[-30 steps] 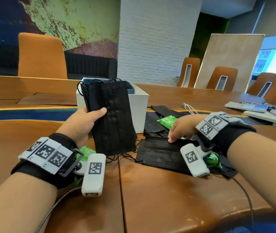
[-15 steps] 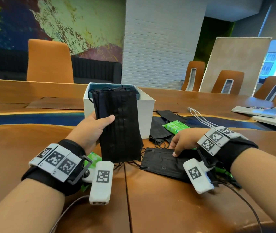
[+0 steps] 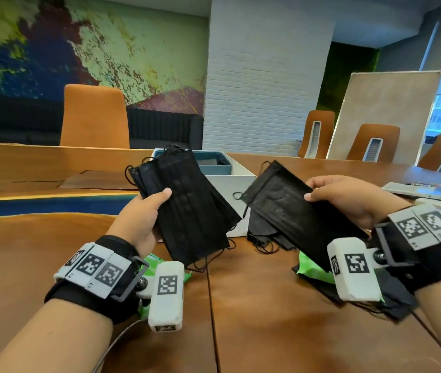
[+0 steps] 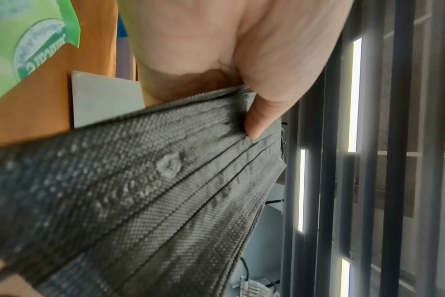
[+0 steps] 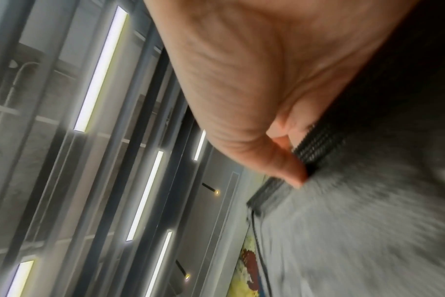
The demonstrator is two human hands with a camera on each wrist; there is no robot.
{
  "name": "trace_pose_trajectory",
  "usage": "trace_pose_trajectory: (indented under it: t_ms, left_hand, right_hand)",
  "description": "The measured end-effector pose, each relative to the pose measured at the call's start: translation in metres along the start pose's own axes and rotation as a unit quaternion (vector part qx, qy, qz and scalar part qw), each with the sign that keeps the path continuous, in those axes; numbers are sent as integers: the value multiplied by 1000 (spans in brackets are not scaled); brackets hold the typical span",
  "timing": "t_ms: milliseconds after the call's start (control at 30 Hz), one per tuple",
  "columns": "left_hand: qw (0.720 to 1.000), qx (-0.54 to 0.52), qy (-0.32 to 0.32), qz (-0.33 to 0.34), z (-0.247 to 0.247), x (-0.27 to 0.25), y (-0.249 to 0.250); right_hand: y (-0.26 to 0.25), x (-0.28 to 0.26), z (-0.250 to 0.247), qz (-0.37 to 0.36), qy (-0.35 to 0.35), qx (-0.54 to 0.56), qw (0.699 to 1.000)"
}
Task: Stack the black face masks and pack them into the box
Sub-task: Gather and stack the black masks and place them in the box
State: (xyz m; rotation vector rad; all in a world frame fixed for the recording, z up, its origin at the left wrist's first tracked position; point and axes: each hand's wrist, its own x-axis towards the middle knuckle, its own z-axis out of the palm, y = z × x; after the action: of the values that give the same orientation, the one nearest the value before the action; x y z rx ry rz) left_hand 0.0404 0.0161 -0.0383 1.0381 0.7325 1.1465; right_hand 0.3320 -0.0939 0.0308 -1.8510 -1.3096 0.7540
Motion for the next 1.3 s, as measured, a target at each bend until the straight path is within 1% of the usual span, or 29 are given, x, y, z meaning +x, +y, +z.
trace_pose_trajectory:
  t_ms: [67, 100, 167, 200, 267, 333, 367, 433, 500, 600, 633, 667, 767, 867, 933, 1000, 1067, 1133, 1233, 1300]
  left_hand:
    - [1000, -8, 7, 4, -1, -1, 3]
    - [1000, -9, 10, 9, -1, -2, 3]
    - [1000, -4, 15, 17, -2, -3, 4]
    - [1000, 1, 15, 21, -1, -3, 3]
    - [999, 20, 7, 26, 2, -4, 1]
    - [998, 50, 2, 30, 8, -5, -4]
    - [998, 62, 1, 32, 12, -6, -7]
    - [997, 76, 4, 30, 17, -7, -10]
    - [997, 73, 8, 24, 18, -7, -10]
    - [999, 51, 4, 11, 18, -6, -9]
    - [999, 48, -2, 6, 19, -6, -9]
    - [999, 49, -12, 3, 21, -7, -11]
    - [997, 69, -40, 4, 32, -8, -19]
    - [991, 120, -59, 25, 43, -10, -27]
    - [986, 148, -74, 24, 46, -13, -29]
    - [981, 158, -106, 33, 45, -15, -30]
    - [972, 167, -157, 61, 40, -17, -31]
    - [965, 173, -184, 73, 36, -19, -30]
    - [968, 165, -171, 85, 35, -19, -25]
    - [973, 148, -156, 81, 36, -21, -21]
  right_hand:
    - [10, 9, -7, 8, 85, 20, 996]
    - [15, 13, -9, 12, 117, 31, 993]
    - [22, 18, -10, 16, 148, 84, 985]
    - [23, 19, -8, 10, 143, 134, 981]
    - [20, 18, 3, -32, 92, 254, 962]
    - [13, 17, 21, -97, 18, 355, 930]
    - [9, 18, 30, -123, -9, 387, 914]
    - [-1, 21, 46, -156, -47, 430, 888]
    - [-8, 24, 60, -174, -76, 463, 865]
    - [-8, 29, 79, -186, -117, 512, 830]
    - [-6, 32, 85, -184, -124, 519, 826]
    - [-2, 34, 90, -179, -128, 519, 826]
    - [7, 36, 102, -154, -132, 496, 844]
    - [13, 36, 109, -145, -153, 504, 838]
    - [15, 36, 112, -144, -154, 495, 843]
    - [17, 37, 115, -141, -151, 474, 856]
    - [20, 38, 117, -134, -151, 458, 866]
    - [20, 38, 122, -130, -149, 452, 870]
    - [20, 36, 127, -134, -141, 457, 868]
    - [20, 34, 129, -142, -144, 467, 861]
